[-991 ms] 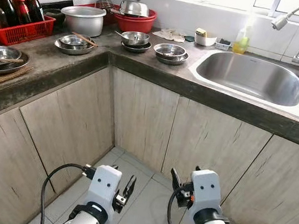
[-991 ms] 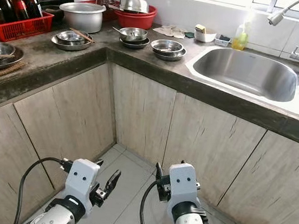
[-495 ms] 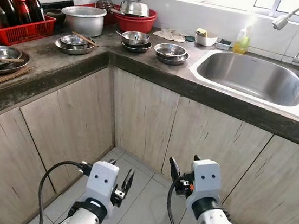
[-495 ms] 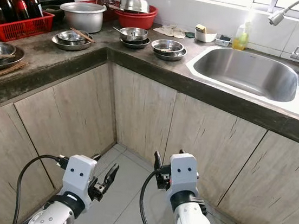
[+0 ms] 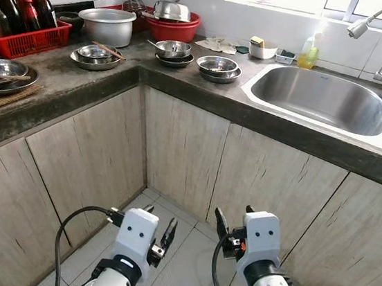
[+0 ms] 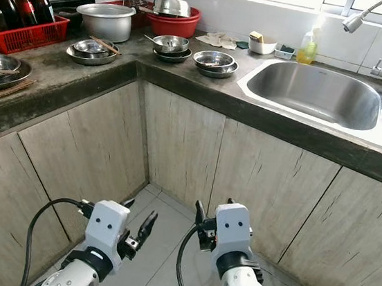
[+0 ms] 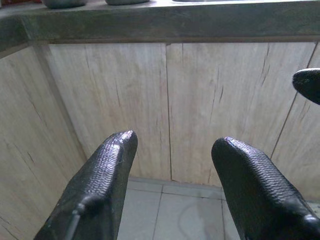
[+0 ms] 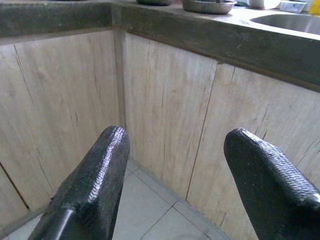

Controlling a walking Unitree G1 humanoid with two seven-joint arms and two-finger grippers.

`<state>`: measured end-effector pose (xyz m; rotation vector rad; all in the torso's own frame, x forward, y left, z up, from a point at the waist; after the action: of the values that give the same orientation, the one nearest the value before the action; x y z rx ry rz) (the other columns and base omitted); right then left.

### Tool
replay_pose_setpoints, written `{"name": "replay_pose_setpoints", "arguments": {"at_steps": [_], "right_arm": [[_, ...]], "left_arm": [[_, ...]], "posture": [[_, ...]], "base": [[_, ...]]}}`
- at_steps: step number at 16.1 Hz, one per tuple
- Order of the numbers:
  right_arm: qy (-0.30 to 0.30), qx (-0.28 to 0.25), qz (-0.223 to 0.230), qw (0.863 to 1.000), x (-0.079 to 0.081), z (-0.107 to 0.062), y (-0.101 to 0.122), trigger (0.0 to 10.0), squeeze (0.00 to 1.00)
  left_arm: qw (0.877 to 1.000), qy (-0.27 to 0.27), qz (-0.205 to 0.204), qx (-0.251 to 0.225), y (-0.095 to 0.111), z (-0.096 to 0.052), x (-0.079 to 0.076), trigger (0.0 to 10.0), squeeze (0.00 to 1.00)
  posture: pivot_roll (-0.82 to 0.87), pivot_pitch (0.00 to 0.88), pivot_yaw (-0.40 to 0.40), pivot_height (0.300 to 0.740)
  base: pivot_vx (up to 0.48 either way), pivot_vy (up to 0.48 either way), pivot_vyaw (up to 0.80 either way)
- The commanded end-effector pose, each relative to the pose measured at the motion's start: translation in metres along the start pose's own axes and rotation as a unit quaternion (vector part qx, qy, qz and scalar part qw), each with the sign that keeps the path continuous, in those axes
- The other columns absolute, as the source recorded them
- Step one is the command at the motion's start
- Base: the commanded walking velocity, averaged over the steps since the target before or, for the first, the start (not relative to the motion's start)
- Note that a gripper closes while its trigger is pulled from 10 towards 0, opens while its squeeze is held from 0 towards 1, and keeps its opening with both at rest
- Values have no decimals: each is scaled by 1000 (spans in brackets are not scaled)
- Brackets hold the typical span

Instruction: Kitchen organization

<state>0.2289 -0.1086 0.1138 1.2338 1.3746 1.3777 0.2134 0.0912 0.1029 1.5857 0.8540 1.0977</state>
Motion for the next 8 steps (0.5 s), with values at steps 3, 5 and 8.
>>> {"name": "replay_pose_setpoints", "arguments": {"at_steps": [3, 5, 8], "right_arm": [[3, 11, -5, 1000, 1, -1, -6, 10000, 0], [3, 18, -6, 1000, 3, 0, -8, 10000, 0], [0, 17, -2, 1000, 1, 1, -7, 10000, 0]], "left_arm": [[1000, -6, 4, 0, -1, 1, -2, 10000, 0], [1000, -6, 4, 0, -1, 1, -1, 10000, 0], [1000, -7, 4, 0, -1, 2, -2, 10000, 0]], "posture": [[159, 0, -15, 740], [159, 0, -15, 740], [162, 0, -19, 740]], "base": [[0, 0, 267], [0, 0, 800], [251, 0, 0]]}}
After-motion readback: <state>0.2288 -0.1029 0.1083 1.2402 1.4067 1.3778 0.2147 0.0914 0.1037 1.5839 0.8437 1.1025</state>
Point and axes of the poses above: a point about 5 cm out from each wrist's last joint towards the gripper, its own z axis pointing out of the wrist towards the gripper, its own y axis along the axis of the wrist's last joint, x = y × z, the point moved 1 cm from there along z, pointing out of the wrist towards the gripper, and after that the axes turned 8 degrees about z, right-handed, at the moved point
